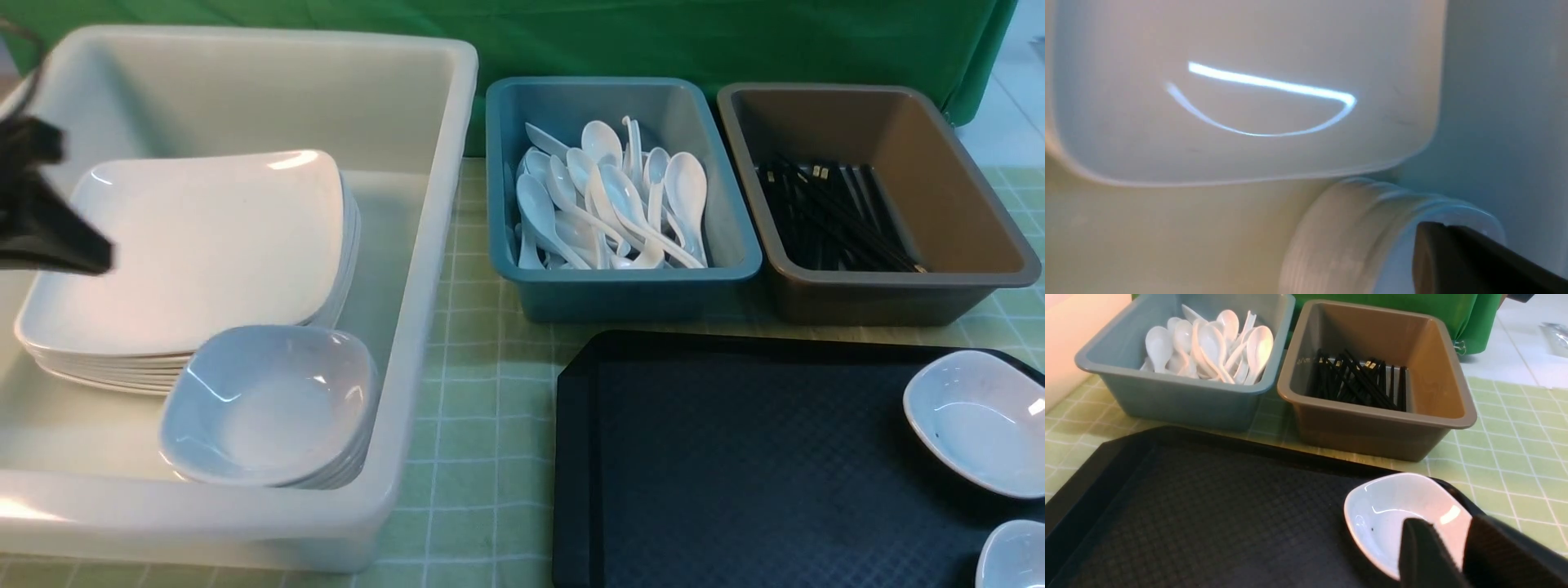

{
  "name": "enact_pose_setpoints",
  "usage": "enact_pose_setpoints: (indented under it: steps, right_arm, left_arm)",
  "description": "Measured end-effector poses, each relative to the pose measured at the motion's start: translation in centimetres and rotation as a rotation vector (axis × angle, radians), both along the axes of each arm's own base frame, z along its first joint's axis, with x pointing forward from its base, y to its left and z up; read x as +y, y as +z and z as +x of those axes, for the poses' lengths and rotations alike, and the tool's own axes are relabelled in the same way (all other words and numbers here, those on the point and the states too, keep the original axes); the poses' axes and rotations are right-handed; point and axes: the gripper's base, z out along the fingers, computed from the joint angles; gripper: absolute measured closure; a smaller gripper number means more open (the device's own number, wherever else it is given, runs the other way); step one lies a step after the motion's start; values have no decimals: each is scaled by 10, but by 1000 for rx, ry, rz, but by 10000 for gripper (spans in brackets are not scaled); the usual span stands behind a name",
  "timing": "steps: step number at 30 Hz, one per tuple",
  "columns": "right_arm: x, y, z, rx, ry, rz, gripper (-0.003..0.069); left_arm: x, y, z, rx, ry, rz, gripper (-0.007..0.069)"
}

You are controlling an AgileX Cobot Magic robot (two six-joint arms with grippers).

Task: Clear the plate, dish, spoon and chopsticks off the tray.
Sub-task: Use the right arm to grab a small plate from the dinner plate

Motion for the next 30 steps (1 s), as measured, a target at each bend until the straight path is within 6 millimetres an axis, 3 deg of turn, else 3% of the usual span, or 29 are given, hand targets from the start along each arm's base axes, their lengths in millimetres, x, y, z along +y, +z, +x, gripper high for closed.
enact_pose_setpoints:
  steps: [1,2,5,6,7,9,18,25,30]
  right_arm:
    - [0,2,-1,2,0,0,549]
    - [0,3,-1,2,0,0,554]
    - [-1,25,-11,-22,0,0,644]
    - [-2,27,-11,-24,0,0,644]
    - [-3,38,-18,-26,-4,-9,655]
    - [-5,51,-28,-21,-10,-18,659]
    - [-14,83,-62,84,-50,-68,662]
    - [-15,85,-71,130,-54,-73,662]
    - [-16,83,-72,153,-55,-75,661]
  left_arm:
    - [-19,1,1,4,-43,-7,637]
    - [-19,2,1,4,-41,-8,638]
    - [-101,4,0,17,-211,-31,634]
    - [-105,4,0,19,-214,-34,632]
    - [-142,2,-3,9,-273,-42,621]
    - [-187,-2,-10,9,-346,-55,595]
    - [-350,-36,-43,86,-654,-59,375]
    - [-446,-71,-58,69,-821,-58,277]
    - [-481,-84,-62,51,-885,-70,274]
